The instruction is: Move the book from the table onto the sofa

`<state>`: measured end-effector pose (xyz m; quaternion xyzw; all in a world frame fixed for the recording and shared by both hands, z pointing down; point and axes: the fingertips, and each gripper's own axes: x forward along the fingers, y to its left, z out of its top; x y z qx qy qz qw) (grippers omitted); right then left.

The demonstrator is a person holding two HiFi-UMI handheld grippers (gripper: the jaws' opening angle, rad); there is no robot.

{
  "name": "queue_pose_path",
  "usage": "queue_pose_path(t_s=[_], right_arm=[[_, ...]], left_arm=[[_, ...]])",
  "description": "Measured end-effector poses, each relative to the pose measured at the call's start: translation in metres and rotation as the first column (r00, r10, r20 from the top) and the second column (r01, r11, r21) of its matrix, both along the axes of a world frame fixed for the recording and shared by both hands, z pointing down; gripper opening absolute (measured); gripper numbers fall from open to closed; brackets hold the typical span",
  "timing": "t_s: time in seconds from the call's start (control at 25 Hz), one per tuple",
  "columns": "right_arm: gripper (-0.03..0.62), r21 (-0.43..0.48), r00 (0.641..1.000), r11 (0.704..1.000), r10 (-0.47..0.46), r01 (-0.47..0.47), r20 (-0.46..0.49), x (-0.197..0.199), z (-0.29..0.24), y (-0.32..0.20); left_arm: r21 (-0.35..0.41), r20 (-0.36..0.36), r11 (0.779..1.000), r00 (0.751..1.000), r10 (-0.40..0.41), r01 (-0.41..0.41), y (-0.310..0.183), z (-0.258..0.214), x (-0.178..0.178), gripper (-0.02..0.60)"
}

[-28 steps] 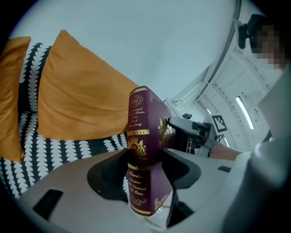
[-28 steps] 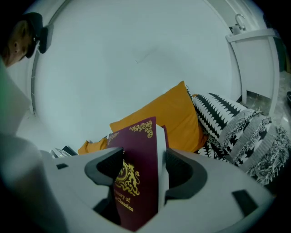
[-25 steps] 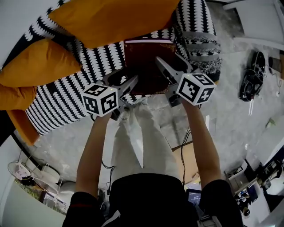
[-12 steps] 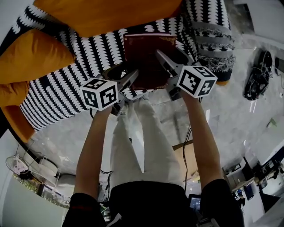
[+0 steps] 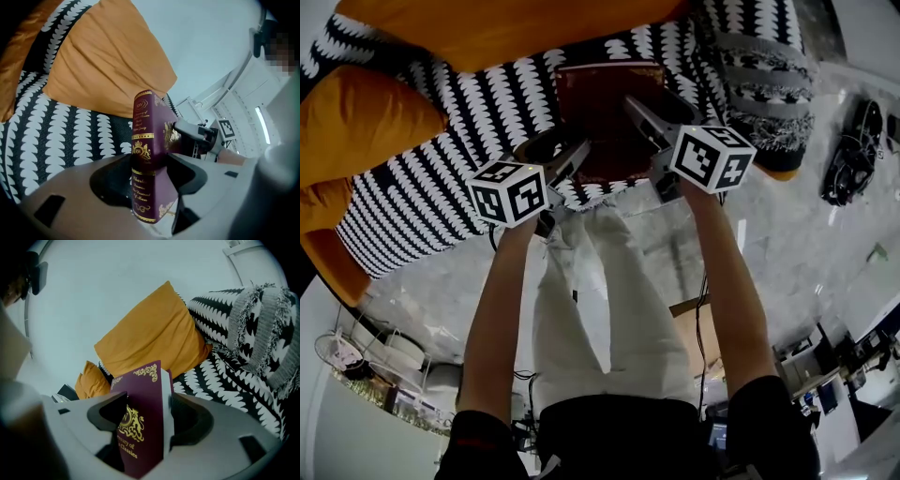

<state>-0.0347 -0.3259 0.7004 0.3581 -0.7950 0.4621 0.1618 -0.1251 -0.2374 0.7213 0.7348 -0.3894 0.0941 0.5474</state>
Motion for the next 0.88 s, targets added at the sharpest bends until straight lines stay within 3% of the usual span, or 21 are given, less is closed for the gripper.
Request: queue_pose_path(t_s=[0.44,0.64,0.88], right_arm=[[0.301,-0.035,1.0,0.999,-0.024,0.024,-0.016,-0.008,0.038,0.002],[0.301,-0.068,0.999,0.997,-0.046,0.045,-0.01,-0.006,0.06,0.006],[0.299,-0.052,0.995,0.996,-0.074,0.07,-0.064,-0.012,0.066,0.005]], left_arm=[[-0.03,-0.023,0.998,0.998,-0.052,0.051,0.007,0.036,-0.006,0.247],[-0.03,0.001,0.999,0.999,-0.032,0.032,0.008,0.055,-0.004,0.247],[-0.039,0.005,0.998,0.998,-0.056,0.056,0.004,0.06,-0.012,0.236]])
